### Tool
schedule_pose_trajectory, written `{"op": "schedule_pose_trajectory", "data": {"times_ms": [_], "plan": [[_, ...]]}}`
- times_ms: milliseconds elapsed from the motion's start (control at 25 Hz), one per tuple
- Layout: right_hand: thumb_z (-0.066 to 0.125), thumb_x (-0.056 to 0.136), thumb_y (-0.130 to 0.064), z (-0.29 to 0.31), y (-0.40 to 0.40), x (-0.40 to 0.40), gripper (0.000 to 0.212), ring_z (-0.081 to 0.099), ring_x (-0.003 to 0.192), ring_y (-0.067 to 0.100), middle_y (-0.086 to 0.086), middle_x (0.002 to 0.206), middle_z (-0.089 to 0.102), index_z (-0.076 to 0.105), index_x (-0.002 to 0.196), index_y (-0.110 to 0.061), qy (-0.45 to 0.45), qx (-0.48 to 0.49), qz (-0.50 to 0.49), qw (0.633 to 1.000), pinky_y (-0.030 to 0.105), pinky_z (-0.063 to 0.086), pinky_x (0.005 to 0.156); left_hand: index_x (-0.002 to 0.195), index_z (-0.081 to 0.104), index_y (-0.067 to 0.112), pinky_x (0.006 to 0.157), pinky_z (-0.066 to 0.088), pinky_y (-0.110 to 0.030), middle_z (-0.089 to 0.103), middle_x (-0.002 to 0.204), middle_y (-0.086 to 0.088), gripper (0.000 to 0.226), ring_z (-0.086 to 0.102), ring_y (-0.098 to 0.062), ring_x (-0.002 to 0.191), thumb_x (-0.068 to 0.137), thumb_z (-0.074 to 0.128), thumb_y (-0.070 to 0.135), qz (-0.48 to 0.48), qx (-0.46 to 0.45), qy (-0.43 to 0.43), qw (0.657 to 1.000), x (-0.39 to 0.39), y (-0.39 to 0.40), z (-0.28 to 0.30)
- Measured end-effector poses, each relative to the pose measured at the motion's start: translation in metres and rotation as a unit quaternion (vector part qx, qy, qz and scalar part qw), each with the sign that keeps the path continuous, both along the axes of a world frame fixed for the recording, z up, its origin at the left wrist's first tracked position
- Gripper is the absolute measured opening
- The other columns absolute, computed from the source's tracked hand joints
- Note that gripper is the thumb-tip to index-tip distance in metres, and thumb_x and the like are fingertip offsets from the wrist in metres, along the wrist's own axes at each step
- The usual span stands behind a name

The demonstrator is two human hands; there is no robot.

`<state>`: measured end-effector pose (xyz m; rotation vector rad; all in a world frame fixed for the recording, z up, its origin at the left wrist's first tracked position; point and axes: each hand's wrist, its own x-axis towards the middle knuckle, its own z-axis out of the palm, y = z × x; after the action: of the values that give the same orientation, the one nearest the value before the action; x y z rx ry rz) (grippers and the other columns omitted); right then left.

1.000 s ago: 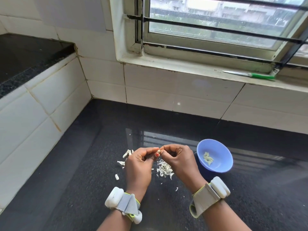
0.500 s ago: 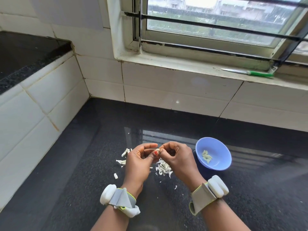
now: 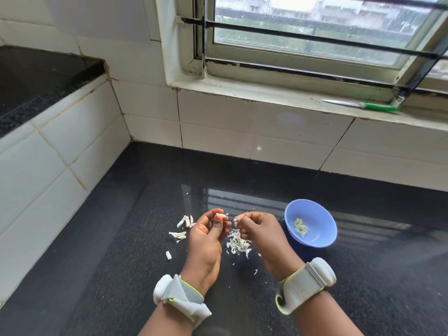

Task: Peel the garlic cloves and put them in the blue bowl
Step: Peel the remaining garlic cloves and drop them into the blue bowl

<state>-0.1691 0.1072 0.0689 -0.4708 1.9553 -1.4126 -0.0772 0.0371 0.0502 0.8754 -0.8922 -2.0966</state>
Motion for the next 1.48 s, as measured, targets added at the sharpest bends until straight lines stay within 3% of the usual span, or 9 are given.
{"op": "schedule_pose_trajectory", "data": {"times_ms": [160,280,400,520,600,840,1240,1360,1480], "plan": [[0.061,0.091,-0.020,-0.014,0.009,-0.011,0.015,0.064,0.076,0.009,-0.004,0.082,0.072,0.075,0.088,-0.017,0.290,0.178,0.071,0.938,0.022,0.048,0.069,0.094,0.061,0.012,0.063,0.048,-0.015,0.063,0.075,0.007,0.013,0.059,-0.002,0.068,0.092,0.051,0.005,-0.013,-0.032,-0.021,0.999,0.004,-0.004,-0.004],[0.064,0.092,-0.023,-0.015,0.010,-0.010,0.013,0.065,0.088,0.015,-0.002,0.093,0.072,0.075,0.096,-0.018,0.361,0.230,0.119,0.896,0.027,0.049,0.078,0.097,0.064,0.015,0.067,0.043,-0.016,0.063,0.078,0.011,0.015,0.053,-0.002,0.073,0.093,0.052,0.009,-0.039,-0.069,-0.059,0.995,0.003,-0.003,-0.007],[0.076,0.082,-0.020,-0.014,0.009,-0.012,0.016,0.058,0.066,0.004,-0.009,0.072,0.065,0.063,0.072,-0.022,0.314,0.196,0.065,0.927,0.016,0.043,0.061,0.099,0.063,0.016,0.065,0.042,-0.010,0.061,0.080,0.011,0.016,0.050,0.001,0.073,0.095,0.049,0.009,-0.059,-0.083,-0.074,0.992,0.002,-0.002,-0.006],[0.068,0.088,-0.008,-0.011,0.003,-0.012,0.009,0.069,0.075,0.014,0.003,0.081,0.074,0.066,0.085,-0.016,0.053,-0.020,0.016,0.998,0.026,0.055,0.071,0.100,0.062,0.013,0.063,0.041,-0.004,0.064,0.089,0.006,0.016,0.056,0.007,0.073,0.096,0.047,0.008,-0.077,-0.107,-0.092,0.987,-0.001,-0.004,-0.007],[0.069,0.088,-0.009,-0.008,0.001,-0.009,0.006,0.070,0.077,0.016,0.009,0.085,0.074,0.067,0.094,-0.010,-0.080,-0.114,0.021,0.990,0.027,0.056,0.069,0.096,0.063,0.013,0.063,0.043,-0.007,0.066,0.087,0.002,0.014,0.058,0.002,0.074,0.095,0.050,0.009,-0.098,-0.128,-0.091,0.983,-0.003,-0.005,-0.007],[0.076,0.074,-0.013,-0.007,0.004,-0.011,0.035,0.071,0.090,0.023,0.018,0.098,0.073,0.069,0.106,-0.002,-0.145,-0.175,0.061,0.972,0.029,0.056,0.078,0.099,0.069,0.014,0.076,0.053,-0.022,0.072,0.093,-0.008,0.014,0.066,-0.013,0.086,0.089,0.061,0.007,-0.083,-0.185,-0.098,0.974,-0.003,-0.010,-0.006],[0.078,0.081,-0.011,-0.019,0.004,-0.013,0.008,0.073,0.080,0.021,0.004,0.080,0.076,0.075,0.085,-0.018,0.048,-0.088,-0.007,0.995,0.034,0.059,0.075,0.072,0.070,0.025,0.075,0.057,-0.039,0.073,0.074,0.004,0.024,0.069,-0.012,0.074,0.081,0.060,0.005,-0.043,-0.281,-0.245,0.927,-0.004,-0.015,-0.010],[0.081,0.078,-0.021,-0.022,0.004,-0.015,0.007,0.073,0.077,0.017,-0.002,0.078,0.075,0.075,0.082,-0.022,0.112,-0.052,-0.005,0.992,0.039,0.061,0.076,0.087,0.069,0.023,0.076,0.057,-0.042,0.073,0.080,-0.001,0.005,0.070,-0.016,0.077,0.082,0.069,0.024,-0.074,-0.259,-0.214,0.939,-0.008,-0.011,-0.011],[0.081,0.078,-0.022,-0.023,0.006,-0.015,0.009,0.074,0.079,0.019,0.001,0.080,0.076,0.075,0.084,-0.020,0.082,-0.055,0.012,0.995,0.042,0.060,0.078,0.088,0.072,0.012,0.071,0.058,-0.036,0.073,0.078,-0.005,0.008,0.069,-0.015,0.071,0.083,0.071,0.019,-0.082,-0.246,-0.214,0.942,-0.010,-0.009,-0.014]]}}
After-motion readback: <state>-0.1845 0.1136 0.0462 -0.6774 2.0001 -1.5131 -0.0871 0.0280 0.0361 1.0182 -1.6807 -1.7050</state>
